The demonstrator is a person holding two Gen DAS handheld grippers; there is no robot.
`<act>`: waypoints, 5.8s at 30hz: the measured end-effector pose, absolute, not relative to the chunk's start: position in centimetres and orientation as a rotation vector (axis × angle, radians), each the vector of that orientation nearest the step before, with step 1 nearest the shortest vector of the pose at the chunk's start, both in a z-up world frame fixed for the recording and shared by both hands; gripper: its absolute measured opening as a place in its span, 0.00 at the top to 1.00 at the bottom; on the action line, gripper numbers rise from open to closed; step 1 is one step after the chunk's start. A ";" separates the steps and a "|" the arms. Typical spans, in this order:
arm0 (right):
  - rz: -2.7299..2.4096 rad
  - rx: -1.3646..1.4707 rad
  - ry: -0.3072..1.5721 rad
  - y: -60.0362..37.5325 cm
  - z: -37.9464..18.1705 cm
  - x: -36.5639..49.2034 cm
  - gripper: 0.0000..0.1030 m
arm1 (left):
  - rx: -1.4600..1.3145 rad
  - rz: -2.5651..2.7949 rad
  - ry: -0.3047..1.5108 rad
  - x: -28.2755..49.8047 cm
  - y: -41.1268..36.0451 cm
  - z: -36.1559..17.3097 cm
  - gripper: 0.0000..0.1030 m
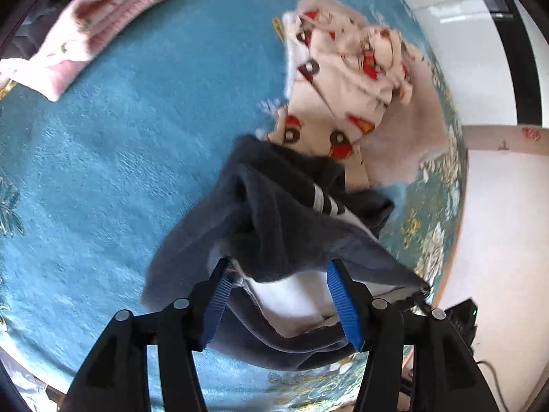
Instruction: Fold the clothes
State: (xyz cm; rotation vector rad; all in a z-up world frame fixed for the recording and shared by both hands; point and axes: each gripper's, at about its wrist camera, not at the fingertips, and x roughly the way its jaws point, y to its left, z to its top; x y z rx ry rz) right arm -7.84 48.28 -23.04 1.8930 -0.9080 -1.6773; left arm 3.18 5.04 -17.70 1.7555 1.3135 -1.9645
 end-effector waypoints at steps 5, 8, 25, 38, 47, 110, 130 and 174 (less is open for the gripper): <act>-1.688 1.969 -0.934 47.5 -24.6 -8.7 0.79 | 1.835 -1.958 1.153 2.7 6.9 -18.5 0.43; -1.683 1.977 -0.954 48.0 -24.9 -8.8 0.92 | 1.800 -1.910 1.159 2.8 6.1 -19.2 0.68; -1.578 2.010 -1.242 49.1 -27.2 -15.5 0.93 | 1.495 -1.935 1.416 -3.8 -1.8 -15.6 0.99; -1.801 1.849 -0.926 51.8 -23.3 -15.5 0.66 | 1.939 -2.139 0.579 -3.7 5.1 -18.4 0.44; -1.767 1.930 -0.668 47.1 -27.5 -15.3 0.57 | 1.959 -2.236 0.565 -4.3 5.0 -20.5 0.41; -1.759 1.494 -1.336 52.2 -32.9 0.7 0.08 | 1.098 -1.978 1.975 14.8 5.9 -27.7 0.00; -1.838 1.357 -1.163 48.0 -31.7 -5.0 0.10 | 1.170 -2.183 1.925 8.8 3.9 -27.6 0.01; -1.771 1.597 -1.344 47.7 -22.8 -2.2 0.66 | 1.342 -2.030 1.547 6.9 4.7 -12.6 0.61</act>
